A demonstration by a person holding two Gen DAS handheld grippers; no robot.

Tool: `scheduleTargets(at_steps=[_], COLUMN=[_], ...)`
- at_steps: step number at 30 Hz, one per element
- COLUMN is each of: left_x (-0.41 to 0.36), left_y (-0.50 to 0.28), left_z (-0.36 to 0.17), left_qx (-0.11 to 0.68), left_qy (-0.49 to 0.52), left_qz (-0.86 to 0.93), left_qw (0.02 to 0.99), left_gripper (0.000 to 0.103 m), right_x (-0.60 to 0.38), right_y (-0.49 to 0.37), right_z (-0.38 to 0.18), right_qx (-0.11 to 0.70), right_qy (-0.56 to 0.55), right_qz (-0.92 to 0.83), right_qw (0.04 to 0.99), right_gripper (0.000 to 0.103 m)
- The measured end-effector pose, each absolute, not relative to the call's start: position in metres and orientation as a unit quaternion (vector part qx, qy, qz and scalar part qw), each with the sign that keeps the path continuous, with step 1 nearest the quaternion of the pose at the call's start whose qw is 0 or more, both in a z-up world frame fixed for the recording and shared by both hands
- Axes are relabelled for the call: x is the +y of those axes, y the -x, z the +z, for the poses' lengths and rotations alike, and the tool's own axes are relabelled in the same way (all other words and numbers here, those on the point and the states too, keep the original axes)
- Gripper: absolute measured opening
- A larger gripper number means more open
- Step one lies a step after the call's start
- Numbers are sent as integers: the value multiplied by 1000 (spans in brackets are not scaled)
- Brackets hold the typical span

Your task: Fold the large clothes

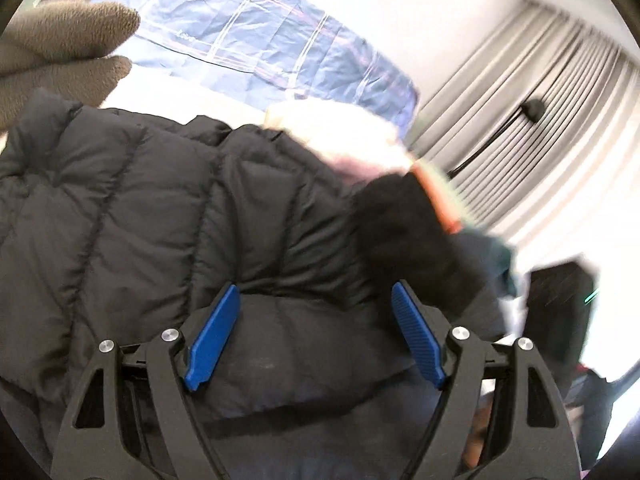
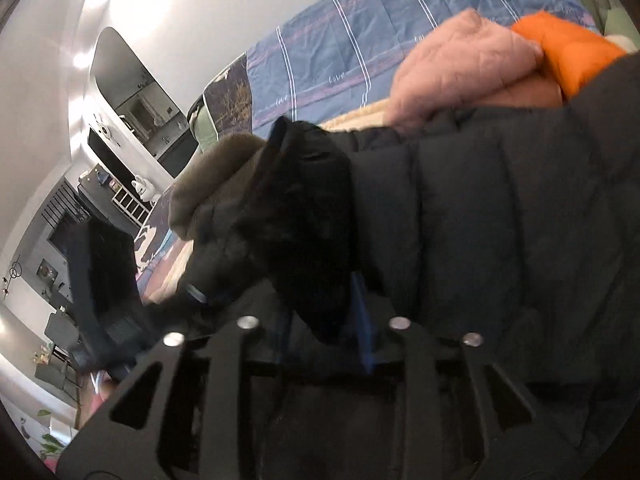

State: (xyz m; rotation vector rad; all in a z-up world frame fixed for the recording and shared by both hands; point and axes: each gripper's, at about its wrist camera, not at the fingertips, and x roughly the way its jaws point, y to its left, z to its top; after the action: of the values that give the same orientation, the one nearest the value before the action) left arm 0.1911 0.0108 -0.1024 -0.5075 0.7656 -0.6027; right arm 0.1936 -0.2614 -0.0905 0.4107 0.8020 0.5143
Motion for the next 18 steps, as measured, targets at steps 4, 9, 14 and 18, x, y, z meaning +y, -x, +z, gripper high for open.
scheduleTargets(at_steps=[4, 9, 14, 18], left_x=[13, -26, -53, -33], left_y=[-195, -214, -232, -226], left_z=[-95, -100, -99, -44], left_qx=[365, 419, 455, 377], left_qy=[287, 264, 214, 190], left_qz=[-326, -343, -323, -317], left_qw=[824, 798, 802, 849], left_gripper=[90, 90, 5, 5], right_x=[-262, -265, -272, -289], right_y=[-179, -178, -167, -144], right_z=[-92, -102, -84, -66], right_qx=[376, 385, 362, 320], right_qy=[-166, -174, -153, -159], right_qz=[258, 261, 276, 301], right_qw=[875, 868, 877, 884], right_gripper=[46, 46, 46, 47])
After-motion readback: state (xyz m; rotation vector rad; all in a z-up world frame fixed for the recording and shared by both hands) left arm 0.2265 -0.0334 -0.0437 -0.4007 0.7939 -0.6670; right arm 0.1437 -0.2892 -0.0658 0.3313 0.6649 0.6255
